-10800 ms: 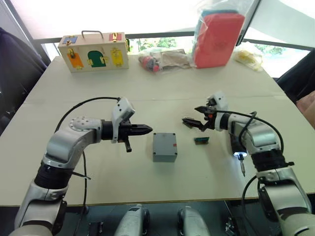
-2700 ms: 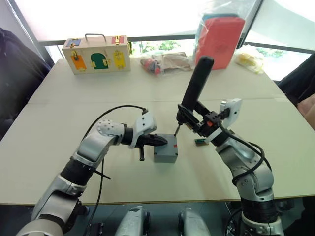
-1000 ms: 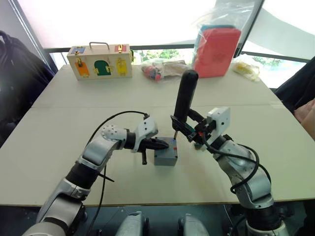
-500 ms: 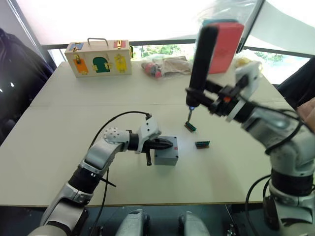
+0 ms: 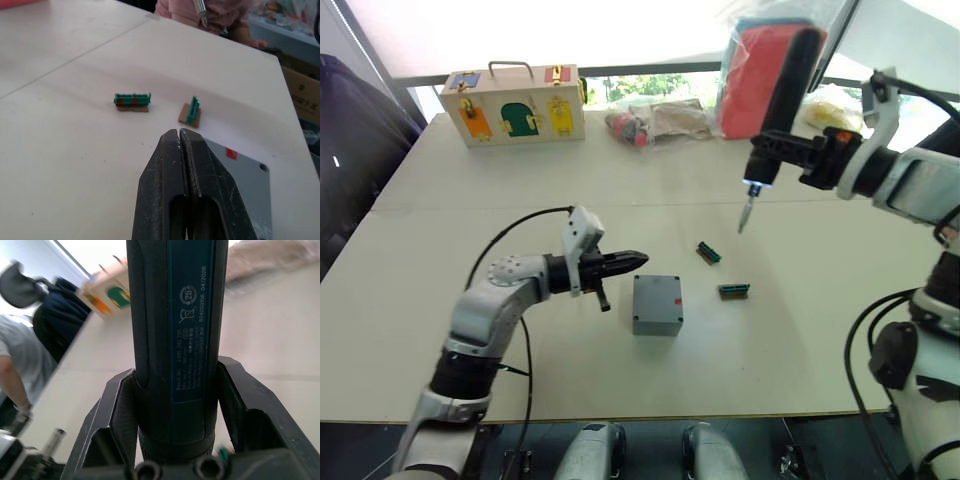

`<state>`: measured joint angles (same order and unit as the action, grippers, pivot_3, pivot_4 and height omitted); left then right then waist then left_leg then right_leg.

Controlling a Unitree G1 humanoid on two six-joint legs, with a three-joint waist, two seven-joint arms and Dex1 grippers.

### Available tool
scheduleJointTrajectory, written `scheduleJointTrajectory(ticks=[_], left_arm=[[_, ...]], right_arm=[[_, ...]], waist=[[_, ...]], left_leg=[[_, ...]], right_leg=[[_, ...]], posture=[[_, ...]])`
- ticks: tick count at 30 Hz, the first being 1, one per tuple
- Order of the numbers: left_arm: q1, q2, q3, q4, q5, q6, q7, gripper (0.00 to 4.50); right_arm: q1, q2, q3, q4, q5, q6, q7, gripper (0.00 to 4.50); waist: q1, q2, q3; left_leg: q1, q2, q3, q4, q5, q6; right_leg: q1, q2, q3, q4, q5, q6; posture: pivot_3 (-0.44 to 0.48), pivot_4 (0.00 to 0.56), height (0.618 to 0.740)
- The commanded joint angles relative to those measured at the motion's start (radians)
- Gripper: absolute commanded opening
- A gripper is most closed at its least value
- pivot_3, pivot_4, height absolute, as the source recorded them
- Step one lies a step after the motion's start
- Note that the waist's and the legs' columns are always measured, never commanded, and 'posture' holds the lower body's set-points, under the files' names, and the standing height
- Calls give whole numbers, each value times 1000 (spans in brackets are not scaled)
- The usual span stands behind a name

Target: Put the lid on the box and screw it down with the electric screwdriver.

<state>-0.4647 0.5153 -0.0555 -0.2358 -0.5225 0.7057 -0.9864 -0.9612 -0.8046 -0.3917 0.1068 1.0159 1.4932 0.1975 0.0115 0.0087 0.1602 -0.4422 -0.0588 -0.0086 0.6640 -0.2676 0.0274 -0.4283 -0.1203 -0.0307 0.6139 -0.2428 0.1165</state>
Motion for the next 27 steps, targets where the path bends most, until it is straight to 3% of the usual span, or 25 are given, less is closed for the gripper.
scheduleJointTrajectory(ticks=[1,5,9,25,27], left_arm=[[12,98,21,-105,-77,63,-73,0],[22,183,-2,-143,-96,66,-132,0],[-6,216,-28,-150,-94,59,-166,0],[67,270,-37,-248,-108,85,-121,0],[75,270,-34,-245,-109,87,-109,0]], right_arm=[[-26,-145,69,104,-25,114,62,1907],[14,-257,220,213,12,121,117,1907],[29,-296,360,307,24,121,158,1907],[21,-206,588,452,-316,54,358,1907],[24,-206,624,449,-364,25,391,2849]], waist=[[0,0,0],[-2,1,4],[-9,2,9],[-6,1,14],[-7,0,14]], left_leg=[[0,0,0,0,0,0],[0,0,2,1,-1,1],[1,0,2,2,-3,8],[2,0,3,4,2,8],[3,0,3,5,2,8]], right_leg=[[0,0,0,0,0,0],[0,1,0,-2,0,0],[0,2,0,1,1,-1],[1,4,0,4,7,2],[2,4,0,4,7,2]], posture=[[0,150,740],[0,150,740],[0,150,740],[0,150,740],[0,150,740]])
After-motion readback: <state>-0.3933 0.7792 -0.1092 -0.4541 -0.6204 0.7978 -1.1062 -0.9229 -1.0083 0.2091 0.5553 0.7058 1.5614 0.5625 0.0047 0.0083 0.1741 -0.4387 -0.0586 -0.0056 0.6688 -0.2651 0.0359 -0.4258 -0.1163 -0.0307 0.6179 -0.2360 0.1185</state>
